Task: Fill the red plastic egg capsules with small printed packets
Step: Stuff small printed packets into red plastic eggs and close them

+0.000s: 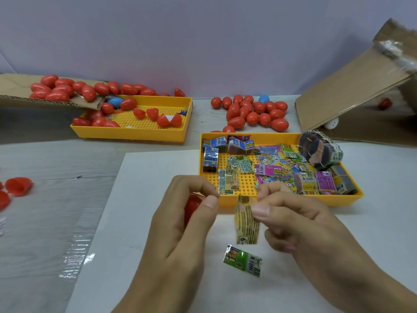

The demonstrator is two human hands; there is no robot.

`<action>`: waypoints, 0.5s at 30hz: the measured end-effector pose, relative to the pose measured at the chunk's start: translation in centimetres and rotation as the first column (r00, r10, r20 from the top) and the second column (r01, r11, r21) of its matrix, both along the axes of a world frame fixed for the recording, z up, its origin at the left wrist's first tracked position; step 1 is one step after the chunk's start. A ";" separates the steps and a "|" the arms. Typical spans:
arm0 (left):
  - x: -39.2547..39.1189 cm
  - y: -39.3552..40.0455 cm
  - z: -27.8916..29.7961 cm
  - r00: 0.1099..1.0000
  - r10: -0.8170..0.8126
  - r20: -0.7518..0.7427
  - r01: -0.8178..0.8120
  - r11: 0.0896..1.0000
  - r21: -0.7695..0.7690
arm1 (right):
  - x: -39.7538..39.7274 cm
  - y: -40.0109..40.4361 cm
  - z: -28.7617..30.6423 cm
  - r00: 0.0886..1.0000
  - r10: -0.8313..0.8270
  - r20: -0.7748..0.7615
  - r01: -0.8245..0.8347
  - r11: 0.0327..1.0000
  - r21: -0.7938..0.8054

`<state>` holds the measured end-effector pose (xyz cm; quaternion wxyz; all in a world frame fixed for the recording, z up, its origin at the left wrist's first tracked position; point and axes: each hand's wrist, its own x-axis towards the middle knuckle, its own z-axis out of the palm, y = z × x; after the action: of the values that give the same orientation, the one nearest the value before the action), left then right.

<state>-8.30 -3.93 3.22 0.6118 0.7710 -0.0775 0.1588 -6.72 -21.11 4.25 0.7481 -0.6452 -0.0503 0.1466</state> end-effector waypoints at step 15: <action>-0.4 -0.8 0.0 0.994 -0.102 0.035 0.095 0.984 0.149 | 0.1 -0.3 -0.2 0.992 0.062 -0.110 -0.054 0.996 0.075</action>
<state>-8.68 -4.73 3.23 0.5586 0.8057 -0.1400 0.1387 -6.59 -21.43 4.09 0.7680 -0.6067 -0.0322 0.2024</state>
